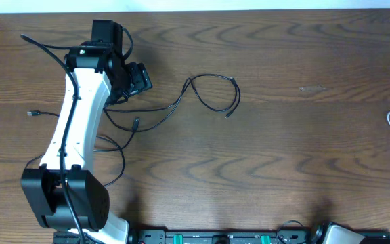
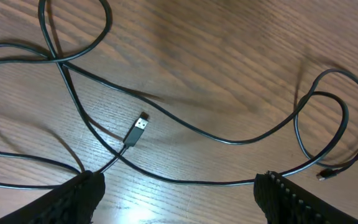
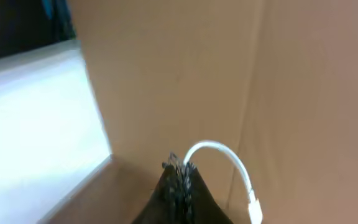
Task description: Untangle cables
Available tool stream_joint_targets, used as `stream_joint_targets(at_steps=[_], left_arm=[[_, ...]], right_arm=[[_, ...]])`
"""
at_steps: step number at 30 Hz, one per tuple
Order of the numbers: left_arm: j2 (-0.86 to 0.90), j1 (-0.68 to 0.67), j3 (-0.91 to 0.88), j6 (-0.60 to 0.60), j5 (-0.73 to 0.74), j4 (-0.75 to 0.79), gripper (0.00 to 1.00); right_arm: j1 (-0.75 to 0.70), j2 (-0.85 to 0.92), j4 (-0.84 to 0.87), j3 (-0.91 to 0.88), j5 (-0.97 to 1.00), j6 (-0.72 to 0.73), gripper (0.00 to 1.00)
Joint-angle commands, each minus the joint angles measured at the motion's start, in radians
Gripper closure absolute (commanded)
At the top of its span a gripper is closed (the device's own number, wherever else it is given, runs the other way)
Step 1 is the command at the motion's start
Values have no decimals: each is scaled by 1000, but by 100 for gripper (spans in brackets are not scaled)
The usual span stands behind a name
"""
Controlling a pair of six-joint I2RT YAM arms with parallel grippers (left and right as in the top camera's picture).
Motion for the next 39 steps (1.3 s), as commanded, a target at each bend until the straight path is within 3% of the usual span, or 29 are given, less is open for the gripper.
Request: stream_joint_targets(at_steps=[1,5,9,20,23,25,27,28,30,36,37,38,39], left_arm=[[13,0,-8,17,1,-2,18],[13,0,-8,18,1,-3,18],[13,0,-8,18,1,-2,18],[13,0,-8,18,1,-3,18],[13,0,-8,18,1,-2,18],[13,0,-8,18,1,-2,18],[13,-1,-8,18,1,-2,18],[13,0,-8,17,1,-2,18],[13,0,-8,17,1,-2,18],[13,-1,-8,17,1,2,18],[13,-1,-8,16,2,6,27],[13,-1,-8,16,2,8,43],[13,-1,-8,12,2,10,77]], right_arm=[[-1,45,-121,0,-153,200,99],[-1,112,-325,0,-266,303,99],[-2,190,-478,0,-278,311,99],[-16,449,-599,0,-279,364,97],[-30,482,-603,0,-280,364,90],[-32,487,-603,0,-285,364,80],[-32,488,-603,0,-311,362,54],[-32,488,-608,0,-328,358,48],[-32,488,-615,0,-383,351,43],[-10,491,-684,-2,-842,275,31],[13,491,-685,-2,-923,230,30],[29,491,-685,-2,-957,222,30],[54,491,-684,-2,-986,220,29]])
